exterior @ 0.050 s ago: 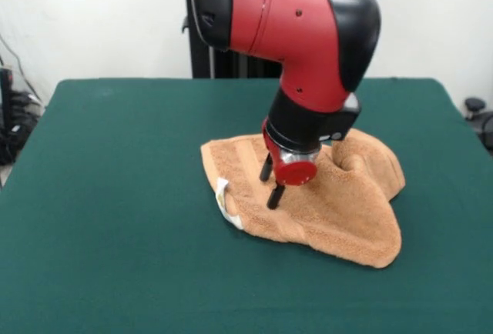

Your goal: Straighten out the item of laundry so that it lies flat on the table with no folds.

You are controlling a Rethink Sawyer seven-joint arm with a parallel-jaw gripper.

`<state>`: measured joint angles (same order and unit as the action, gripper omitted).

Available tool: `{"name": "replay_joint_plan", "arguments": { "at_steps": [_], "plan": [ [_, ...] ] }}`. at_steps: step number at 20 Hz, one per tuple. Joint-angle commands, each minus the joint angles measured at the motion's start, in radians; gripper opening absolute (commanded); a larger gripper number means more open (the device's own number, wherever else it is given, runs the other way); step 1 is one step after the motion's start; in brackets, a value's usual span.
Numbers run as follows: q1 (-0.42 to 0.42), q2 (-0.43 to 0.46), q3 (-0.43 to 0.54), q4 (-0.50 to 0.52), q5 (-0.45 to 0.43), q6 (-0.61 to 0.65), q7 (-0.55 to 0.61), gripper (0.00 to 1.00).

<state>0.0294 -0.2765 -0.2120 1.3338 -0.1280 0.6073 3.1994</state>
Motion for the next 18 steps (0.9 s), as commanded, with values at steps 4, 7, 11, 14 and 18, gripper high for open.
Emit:
{"name": "replay_joint_plan", "arguments": {
  "at_steps": [4,7,11,14,18],
  "plan": [
    [-0.032,0.067,0.12,0.073,-0.059,-0.052,-0.137,1.0],
    [-0.059,0.033,0.139,0.129,-0.052,-0.044,-0.149,1.0],
    [-0.026,-0.022,0.108,0.182,-0.052,0.023,-0.117,1.0],
    [-0.024,-0.057,0.105,0.225,-0.05,0.054,-0.122,1.0],
    [-0.039,-0.112,0.105,0.308,-0.082,0.019,-0.158,1.0]
  ]
}}
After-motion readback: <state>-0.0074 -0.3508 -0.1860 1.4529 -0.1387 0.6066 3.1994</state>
